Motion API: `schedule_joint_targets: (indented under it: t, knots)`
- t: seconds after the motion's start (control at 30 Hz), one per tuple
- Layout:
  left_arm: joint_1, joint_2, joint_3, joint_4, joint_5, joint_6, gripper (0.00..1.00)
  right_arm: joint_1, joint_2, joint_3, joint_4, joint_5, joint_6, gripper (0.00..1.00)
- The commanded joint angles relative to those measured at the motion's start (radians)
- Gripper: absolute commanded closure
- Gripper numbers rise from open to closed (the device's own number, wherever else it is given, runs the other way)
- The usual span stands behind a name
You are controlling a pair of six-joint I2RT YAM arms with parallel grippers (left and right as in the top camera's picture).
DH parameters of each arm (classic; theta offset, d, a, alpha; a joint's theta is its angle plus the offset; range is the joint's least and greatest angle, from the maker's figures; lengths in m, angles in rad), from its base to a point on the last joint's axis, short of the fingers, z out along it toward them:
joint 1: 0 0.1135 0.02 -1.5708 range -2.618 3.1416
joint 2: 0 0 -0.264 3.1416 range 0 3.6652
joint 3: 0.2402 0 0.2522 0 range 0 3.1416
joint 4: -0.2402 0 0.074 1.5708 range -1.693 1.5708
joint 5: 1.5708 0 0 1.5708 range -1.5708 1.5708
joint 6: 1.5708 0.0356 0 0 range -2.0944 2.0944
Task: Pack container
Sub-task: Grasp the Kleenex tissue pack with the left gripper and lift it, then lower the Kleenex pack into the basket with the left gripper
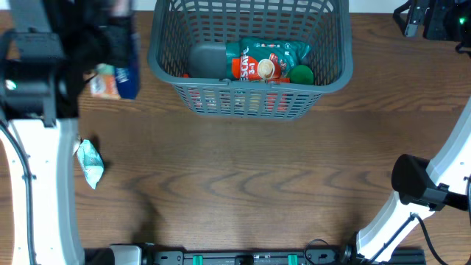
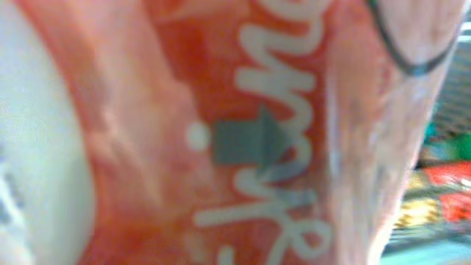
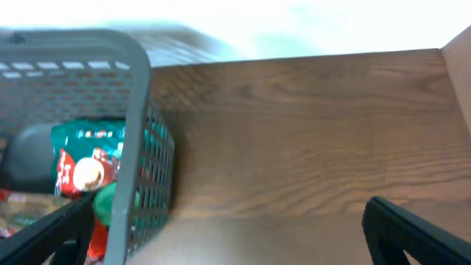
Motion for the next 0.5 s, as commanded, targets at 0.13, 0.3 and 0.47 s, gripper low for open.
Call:
schedule_joint_targets:
  t: [0.13, 0.3, 0.47]
  knots:
    - [-0.217, 0.002, 0.069, 0.079, -0.076, 0.352, 0.94, -0.145, 0.008, -0.005, 0.014, 0.002, 0.195, 0.01]
    - [-0.262, 0.079, 0.069, 0.099, -0.076, 0.509, 0.94, -0.301, 0.008, -0.005, -0.011, 0.0, 0.336, 0.01]
    - [-0.267, 0.206, 0.069, 0.177, -0.032, 0.645, 0.94, -0.391, 0.008, -0.005, -0.068, 0.001, 0.343, 0.01]
